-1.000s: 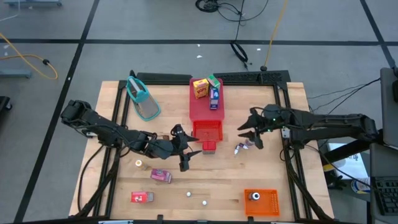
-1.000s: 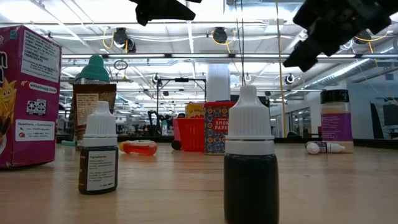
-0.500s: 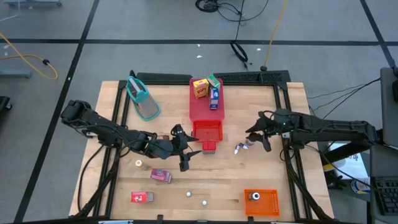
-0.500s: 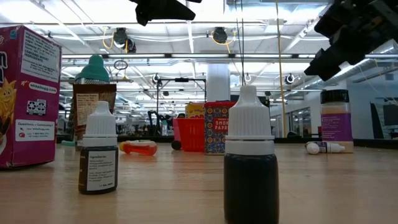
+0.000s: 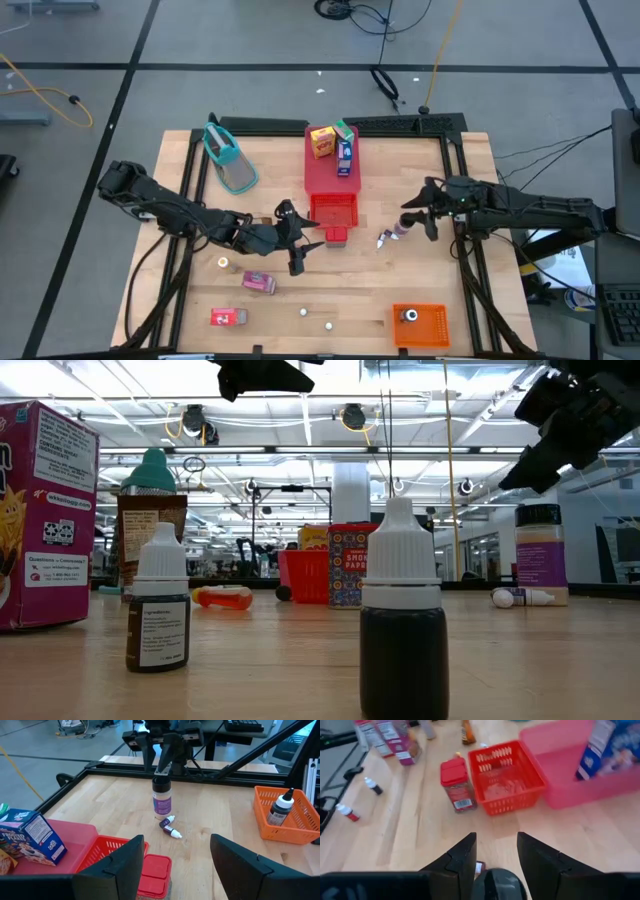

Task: Pick & Place Kitchen Items
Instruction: Put the black seasoning bottle into the red bin

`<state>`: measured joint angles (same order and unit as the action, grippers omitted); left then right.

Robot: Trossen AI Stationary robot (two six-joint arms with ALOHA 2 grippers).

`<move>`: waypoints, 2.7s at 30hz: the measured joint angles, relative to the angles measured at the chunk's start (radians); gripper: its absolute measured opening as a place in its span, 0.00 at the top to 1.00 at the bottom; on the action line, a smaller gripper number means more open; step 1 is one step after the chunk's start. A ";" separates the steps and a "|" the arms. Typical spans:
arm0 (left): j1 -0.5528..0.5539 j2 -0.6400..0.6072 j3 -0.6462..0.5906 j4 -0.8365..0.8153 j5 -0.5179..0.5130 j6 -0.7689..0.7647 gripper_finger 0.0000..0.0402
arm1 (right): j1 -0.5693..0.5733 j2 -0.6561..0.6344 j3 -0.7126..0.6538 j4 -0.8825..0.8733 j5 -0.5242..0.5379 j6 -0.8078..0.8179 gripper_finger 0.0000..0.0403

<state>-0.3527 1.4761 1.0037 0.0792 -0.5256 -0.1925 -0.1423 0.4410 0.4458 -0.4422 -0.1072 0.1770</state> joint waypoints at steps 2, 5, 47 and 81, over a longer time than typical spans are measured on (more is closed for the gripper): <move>0.000 0.000 0.000 0.000 0.000 0.000 0.43 | 0.000 0.000 0.000 -0.026 0.008 0.031 0.66; 0.000 0.000 0.000 0.000 0.000 0.004 0.43 | 0.000 0.001 -0.006 -0.023 0.008 0.075 0.66; 0.000 0.000 0.000 -0.001 0.000 0.033 0.43 | 0.001 0.119 -0.019 -0.058 -0.079 0.189 0.42; 0.000 0.000 0.000 -0.002 0.000 0.037 0.43 | 0.001 0.194 -0.020 -0.008 -0.024 0.150 0.52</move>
<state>-0.3527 1.4761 1.0035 0.0776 -0.5255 -0.1559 -0.1417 0.6353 0.4259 -0.4507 -0.1313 0.3270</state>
